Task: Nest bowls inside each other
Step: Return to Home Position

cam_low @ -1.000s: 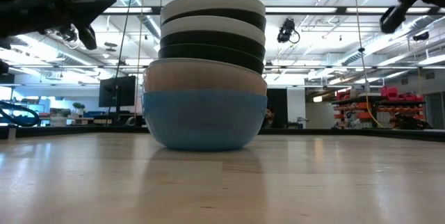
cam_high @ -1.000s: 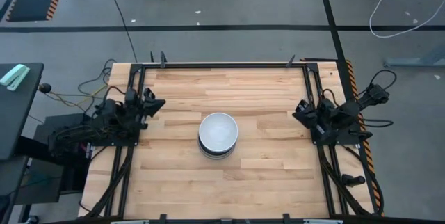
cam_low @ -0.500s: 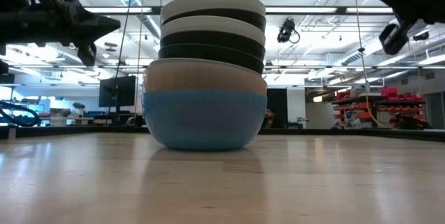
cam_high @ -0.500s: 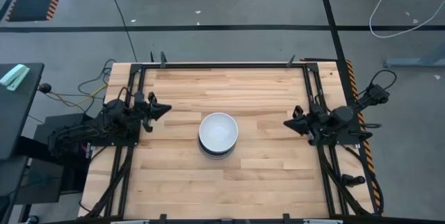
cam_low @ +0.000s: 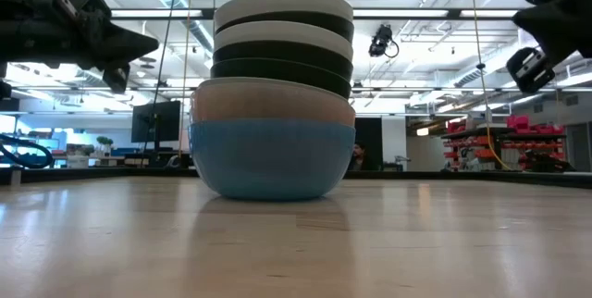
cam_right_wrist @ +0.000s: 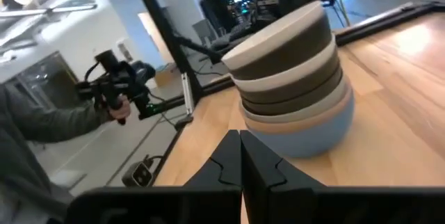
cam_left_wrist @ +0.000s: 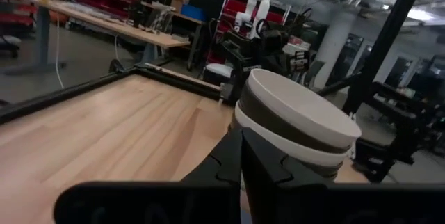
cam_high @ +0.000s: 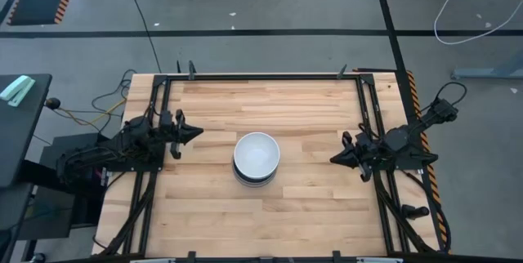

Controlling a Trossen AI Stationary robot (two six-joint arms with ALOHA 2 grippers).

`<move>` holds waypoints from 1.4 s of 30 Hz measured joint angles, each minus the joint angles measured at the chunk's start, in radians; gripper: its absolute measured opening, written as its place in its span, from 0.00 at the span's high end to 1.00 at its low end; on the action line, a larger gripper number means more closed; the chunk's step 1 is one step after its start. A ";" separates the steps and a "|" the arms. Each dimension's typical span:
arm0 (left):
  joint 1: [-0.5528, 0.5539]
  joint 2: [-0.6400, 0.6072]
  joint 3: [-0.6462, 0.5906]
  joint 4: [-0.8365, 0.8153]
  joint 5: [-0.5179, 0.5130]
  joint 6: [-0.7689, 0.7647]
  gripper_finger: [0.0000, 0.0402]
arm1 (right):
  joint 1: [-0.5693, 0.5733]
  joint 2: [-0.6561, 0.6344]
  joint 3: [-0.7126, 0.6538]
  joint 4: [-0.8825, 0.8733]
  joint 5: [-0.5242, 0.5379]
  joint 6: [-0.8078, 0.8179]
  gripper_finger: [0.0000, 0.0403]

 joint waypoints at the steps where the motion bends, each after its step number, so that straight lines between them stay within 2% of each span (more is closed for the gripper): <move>1: 0.000 0.000 0.000 -0.001 0.000 0.016 0.96 | -0.005 -0.001 0.000 0.002 -0.014 -0.014 1.00; 8: 0.000 0.000 0.000 -0.016 -0.001 0.077 0.98 | -0.049 -0.001 0.001 -0.009 -0.102 -0.126 1.00; 13: 0.000 0.000 0.000 -0.019 0.000 0.123 0.96 | -0.096 -0.001 0.001 -0.024 -0.204 -0.154 1.00; 17: 0.000 0.001 0.000 -0.020 0.000 0.175 0.99 | -0.142 0.000 0.001 -0.045 -0.331 -0.160 1.00; 20: 0.000 0.016 0.000 -0.021 0.001 0.212 0.97 | -0.160 0.009 0.001 -0.040 -0.368 -0.197 1.00; 26: 0.000 0.102 0.000 -0.022 0.002 0.226 0.98 | -0.159 0.058 0.001 -0.038 -0.370 -0.229 1.00; 29: 0.000 0.135 0.000 -0.022 0.001 0.227 0.98 | -0.159 0.085 0.001 -0.041 -0.328 -0.193 0.98; 35: 0.000 0.145 -0.001 -0.004 -0.008 0.244 0.94 | -0.159 0.110 0.001 -0.044 -0.317 -0.181 0.95; 42: 0.000 0.145 -0.001 -0.004 -0.050 0.221 0.98 | -0.159 0.110 0.001 -0.043 -0.317 -0.190 0.95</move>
